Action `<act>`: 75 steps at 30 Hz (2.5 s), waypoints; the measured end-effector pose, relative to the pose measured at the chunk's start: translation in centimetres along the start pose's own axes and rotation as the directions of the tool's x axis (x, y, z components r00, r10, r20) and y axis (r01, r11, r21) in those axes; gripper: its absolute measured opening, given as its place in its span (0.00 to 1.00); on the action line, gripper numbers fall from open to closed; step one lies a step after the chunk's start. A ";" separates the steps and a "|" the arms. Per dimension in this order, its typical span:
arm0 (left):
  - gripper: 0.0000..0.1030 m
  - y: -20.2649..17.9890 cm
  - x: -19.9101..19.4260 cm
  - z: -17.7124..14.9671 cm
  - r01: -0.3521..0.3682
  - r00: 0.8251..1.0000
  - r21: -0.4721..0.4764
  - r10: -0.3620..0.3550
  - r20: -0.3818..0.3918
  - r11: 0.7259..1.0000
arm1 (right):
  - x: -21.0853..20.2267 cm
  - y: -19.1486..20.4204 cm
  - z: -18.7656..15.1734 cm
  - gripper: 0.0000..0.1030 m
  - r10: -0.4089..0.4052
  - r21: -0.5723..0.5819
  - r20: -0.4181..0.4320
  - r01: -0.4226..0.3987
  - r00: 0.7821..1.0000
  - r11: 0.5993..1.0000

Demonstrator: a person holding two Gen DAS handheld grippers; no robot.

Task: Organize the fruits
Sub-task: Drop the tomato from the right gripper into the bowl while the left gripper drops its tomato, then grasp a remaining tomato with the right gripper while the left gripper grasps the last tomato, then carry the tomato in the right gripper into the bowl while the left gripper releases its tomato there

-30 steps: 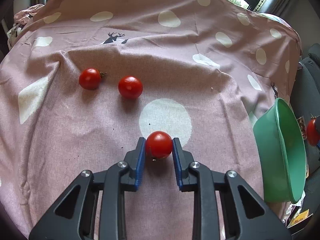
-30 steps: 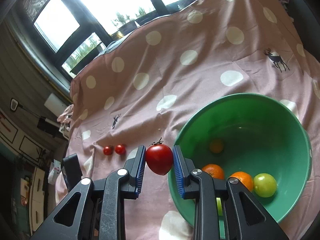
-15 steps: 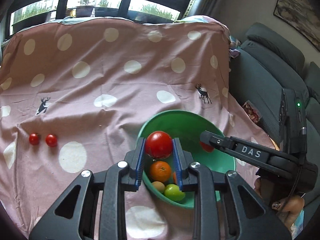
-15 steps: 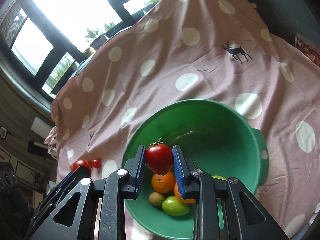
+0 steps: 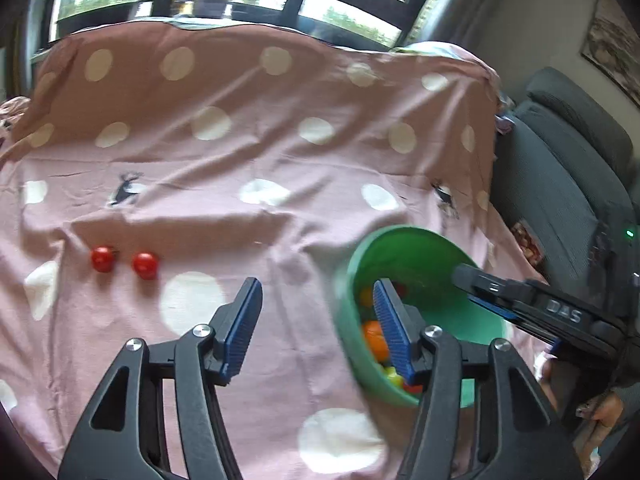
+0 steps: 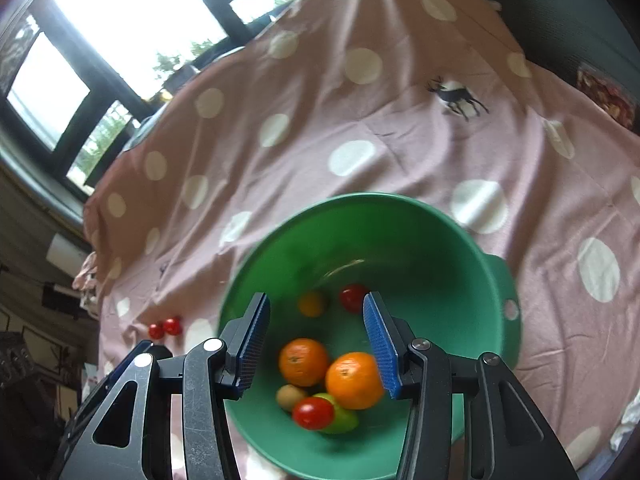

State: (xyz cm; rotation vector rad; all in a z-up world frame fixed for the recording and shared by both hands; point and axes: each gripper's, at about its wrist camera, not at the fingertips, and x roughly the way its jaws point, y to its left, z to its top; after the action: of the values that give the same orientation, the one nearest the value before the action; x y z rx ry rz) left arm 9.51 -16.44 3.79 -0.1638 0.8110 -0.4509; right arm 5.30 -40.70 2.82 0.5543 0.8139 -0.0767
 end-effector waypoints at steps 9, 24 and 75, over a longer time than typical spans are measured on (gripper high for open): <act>0.54 14.0 1.2 1.1 -0.247 0.969 -0.217 0.241 -0.056 0.944 | 5.6 13.7 -2.1 0.48 0.172 -0.210 -0.135 -0.198 0.976 0.957; 0.38 17.6 6.8 0.9 -0.282 0.956 -0.190 0.258 -0.141 0.940 | 20.3 19.6 -5.1 0.36 0.180 -0.134 -0.389 -0.248 0.904 0.959; 0.96 -11.1 1.8 -3.0 0.029 0.997 0.159 -0.018 -0.073 0.987 | -3.2 -5.6 -1.5 0.60 -0.084 0.053 0.073 0.081 0.994 0.995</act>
State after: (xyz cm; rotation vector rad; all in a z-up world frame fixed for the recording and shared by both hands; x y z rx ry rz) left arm 4.76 -27.06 3.99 -0.0081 0.8392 -0.5446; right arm 0.57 -45.18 1.80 0.5613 0.7634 -0.1930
